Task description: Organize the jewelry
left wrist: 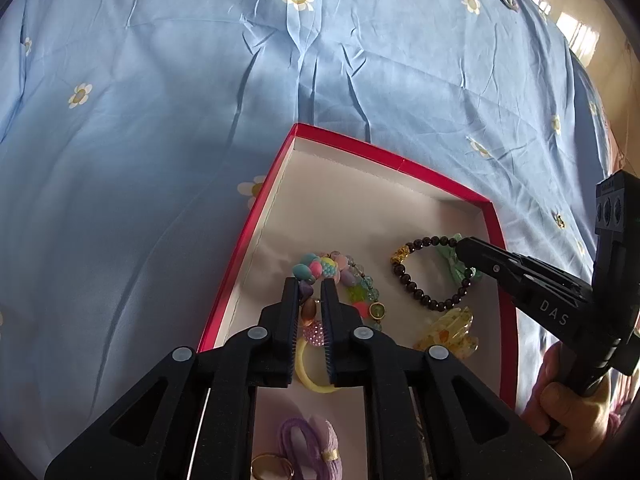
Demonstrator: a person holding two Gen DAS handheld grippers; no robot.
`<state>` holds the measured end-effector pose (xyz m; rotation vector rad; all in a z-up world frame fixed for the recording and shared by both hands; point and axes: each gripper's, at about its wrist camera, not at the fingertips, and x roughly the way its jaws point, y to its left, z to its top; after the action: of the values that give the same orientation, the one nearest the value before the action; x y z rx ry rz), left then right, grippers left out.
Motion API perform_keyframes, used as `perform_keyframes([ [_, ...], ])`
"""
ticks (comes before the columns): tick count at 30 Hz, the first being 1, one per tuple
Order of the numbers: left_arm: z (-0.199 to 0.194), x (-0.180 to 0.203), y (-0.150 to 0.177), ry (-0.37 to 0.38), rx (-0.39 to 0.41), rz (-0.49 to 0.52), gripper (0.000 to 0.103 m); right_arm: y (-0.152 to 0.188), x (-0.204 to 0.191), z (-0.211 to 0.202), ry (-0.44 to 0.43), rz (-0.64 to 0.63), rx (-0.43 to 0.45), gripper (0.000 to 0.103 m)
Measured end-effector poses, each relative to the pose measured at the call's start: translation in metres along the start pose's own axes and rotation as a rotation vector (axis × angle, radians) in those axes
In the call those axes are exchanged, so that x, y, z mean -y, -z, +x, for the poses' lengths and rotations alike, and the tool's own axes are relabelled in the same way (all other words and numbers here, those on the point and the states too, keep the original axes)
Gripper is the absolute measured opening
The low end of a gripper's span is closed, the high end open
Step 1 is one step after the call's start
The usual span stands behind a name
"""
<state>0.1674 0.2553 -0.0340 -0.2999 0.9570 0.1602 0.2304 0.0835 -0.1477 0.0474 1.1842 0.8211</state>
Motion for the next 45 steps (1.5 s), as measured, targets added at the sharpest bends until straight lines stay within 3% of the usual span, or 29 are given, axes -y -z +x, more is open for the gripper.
perform_keyframes([
  [2, 0.000, 0.000, 0.000, -0.013, 0.001, 0.000, 0.022, 0.000, 0.001, 0.000, -0.011, 0.009, -0.002, 0.013],
  [4, 0.000, 0.000, 0.000, -0.019, 0.003, -0.002, 0.025, 0.000, 0.002, -0.001, -0.016, 0.016, -0.003, 0.014],
  [8, -0.003, 0.002, 0.000, -0.018, 0.008, 0.000, 0.027, -0.001, 0.002, -0.007, -0.028, 0.027, 0.011, 0.028],
  [12, -0.010, 0.004, 0.001, -0.016, 0.020, 0.002, 0.032, -0.002, -0.001, -0.015, -0.037, 0.024, 0.025, 0.029],
  [14, -0.017, 0.004, 0.003, -0.014, 0.034, -0.001, 0.039, -0.002, -0.002, -0.021, -0.044, 0.026, 0.032, 0.031],
  [15, -0.021, 0.004, 0.005, -0.015, 0.040, -0.002, 0.042, -0.002, -0.003, -0.024, -0.048, 0.028, 0.036, 0.035],
  [17, -0.028, 0.003, 0.008, -0.018, 0.047, -0.008, 0.058, 0.001, -0.005, -0.035, -0.059, 0.029, 0.056, 0.042],
  [29, -0.091, -0.007, 0.056, 0.049, 0.154, -0.119, 0.092, 0.033, -0.023, -0.095, -0.137, 0.024, 0.137, 0.084],
  [32, -0.100, -0.010, 0.069, 0.057, 0.159, -0.151, 0.094, 0.047, -0.029, -0.108, -0.160, 0.018, 0.162, 0.091],
  [39, -0.108, -0.016, 0.099, 0.021, 0.159, -0.201, 0.095, 0.076, -0.035, -0.126, -0.181, 0.019, 0.170, 0.092],
  [45, -0.115, -0.017, 0.115, -0.017, 0.141, -0.180, 0.095, 0.089, -0.044, -0.137, -0.162, -0.044, 0.148, 0.093],
])
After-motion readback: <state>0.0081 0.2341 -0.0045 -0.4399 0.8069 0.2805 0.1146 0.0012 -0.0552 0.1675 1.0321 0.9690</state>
